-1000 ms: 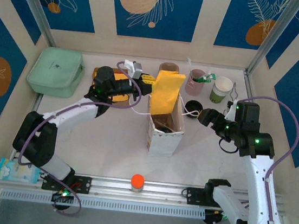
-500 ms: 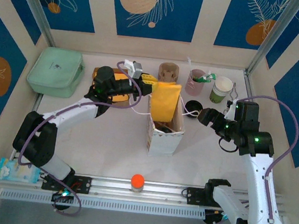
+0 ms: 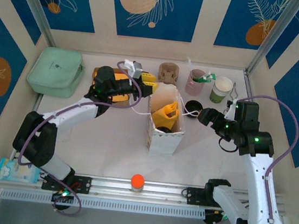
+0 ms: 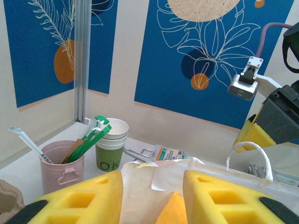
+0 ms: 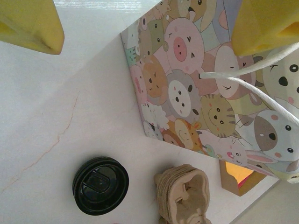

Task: Pack the takeout coffee

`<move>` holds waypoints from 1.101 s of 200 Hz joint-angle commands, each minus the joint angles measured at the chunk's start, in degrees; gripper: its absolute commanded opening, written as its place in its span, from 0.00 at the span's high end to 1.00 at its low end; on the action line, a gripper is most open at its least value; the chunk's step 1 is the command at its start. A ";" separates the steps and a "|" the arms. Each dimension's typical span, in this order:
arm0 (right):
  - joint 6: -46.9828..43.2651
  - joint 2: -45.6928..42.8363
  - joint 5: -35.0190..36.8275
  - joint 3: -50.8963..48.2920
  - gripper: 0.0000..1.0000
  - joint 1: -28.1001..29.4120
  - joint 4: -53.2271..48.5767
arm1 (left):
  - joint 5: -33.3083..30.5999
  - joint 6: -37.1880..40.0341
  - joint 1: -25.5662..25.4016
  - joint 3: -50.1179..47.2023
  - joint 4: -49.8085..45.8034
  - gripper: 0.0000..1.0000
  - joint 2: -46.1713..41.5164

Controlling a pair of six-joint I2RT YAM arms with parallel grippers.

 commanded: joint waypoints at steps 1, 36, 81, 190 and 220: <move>0.20 -0.34 -1.59 0.21 0.07 0.51 -0.14 | -0.69 0.68 -0.69 1.77 0.23 0.59 -2.14; 0.06 -0.16 -2.30 0.04 0.02 0.75 0.00 | -1.13 0.57 -0.69 2.19 -1.03 0.52 -3.46; -1.10 -0.04 -2.24 0.38 0.01 1.56 0.17 | -3.98 1.71 -0.69 2.08 -3.50 0.34 -5.99; -5.69 0.56 8.01 4.95 0.01 3.74 0.37 | -36.02 13.47 -1.05 -5.41 -23.92 0.00 -22.15; -8.34 -1.53 8.31 2.62 0.01 4.42 5.22 | -43.67 15.32 -1.23 -9.13 -27.15 0.00 -26.11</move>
